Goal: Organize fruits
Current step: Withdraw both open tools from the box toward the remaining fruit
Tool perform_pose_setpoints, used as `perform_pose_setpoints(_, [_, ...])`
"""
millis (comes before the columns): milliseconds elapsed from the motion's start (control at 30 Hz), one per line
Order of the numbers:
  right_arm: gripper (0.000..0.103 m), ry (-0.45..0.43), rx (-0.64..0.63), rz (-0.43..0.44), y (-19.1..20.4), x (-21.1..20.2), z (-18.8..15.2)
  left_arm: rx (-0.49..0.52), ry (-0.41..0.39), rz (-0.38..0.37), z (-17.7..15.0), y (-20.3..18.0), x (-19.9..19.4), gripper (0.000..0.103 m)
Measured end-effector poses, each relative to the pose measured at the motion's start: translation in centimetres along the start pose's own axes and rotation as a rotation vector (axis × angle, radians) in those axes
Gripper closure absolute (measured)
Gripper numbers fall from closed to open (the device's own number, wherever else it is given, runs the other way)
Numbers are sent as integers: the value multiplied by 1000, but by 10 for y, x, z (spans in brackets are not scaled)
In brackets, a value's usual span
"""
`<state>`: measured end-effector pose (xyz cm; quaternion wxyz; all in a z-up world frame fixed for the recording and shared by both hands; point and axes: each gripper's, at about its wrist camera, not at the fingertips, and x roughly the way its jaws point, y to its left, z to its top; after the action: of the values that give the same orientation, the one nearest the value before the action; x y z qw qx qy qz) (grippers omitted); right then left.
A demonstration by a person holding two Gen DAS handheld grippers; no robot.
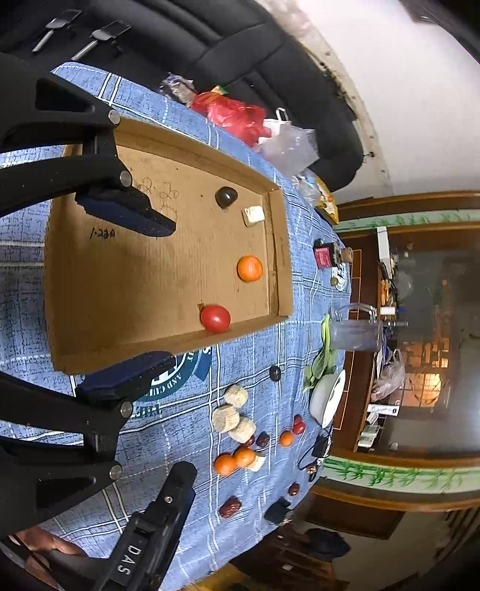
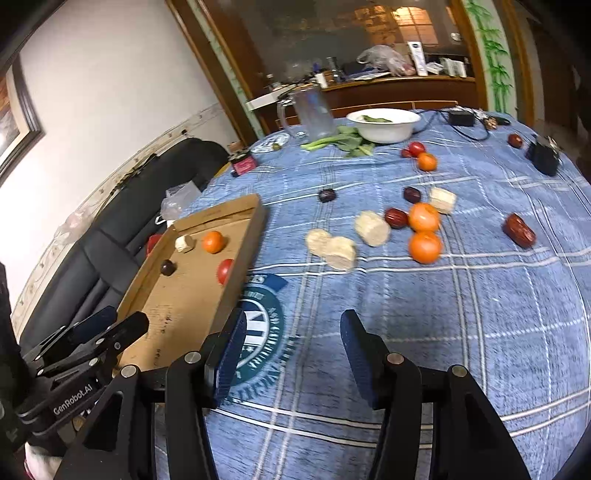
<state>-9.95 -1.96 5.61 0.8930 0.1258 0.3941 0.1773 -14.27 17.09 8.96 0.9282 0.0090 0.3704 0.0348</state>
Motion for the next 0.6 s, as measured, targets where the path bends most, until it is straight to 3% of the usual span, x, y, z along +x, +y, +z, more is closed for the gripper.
perform_pose_setpoints(600, [46,18,59,-9,-29,5,-11,49,11,14,-5,-21,9,38])
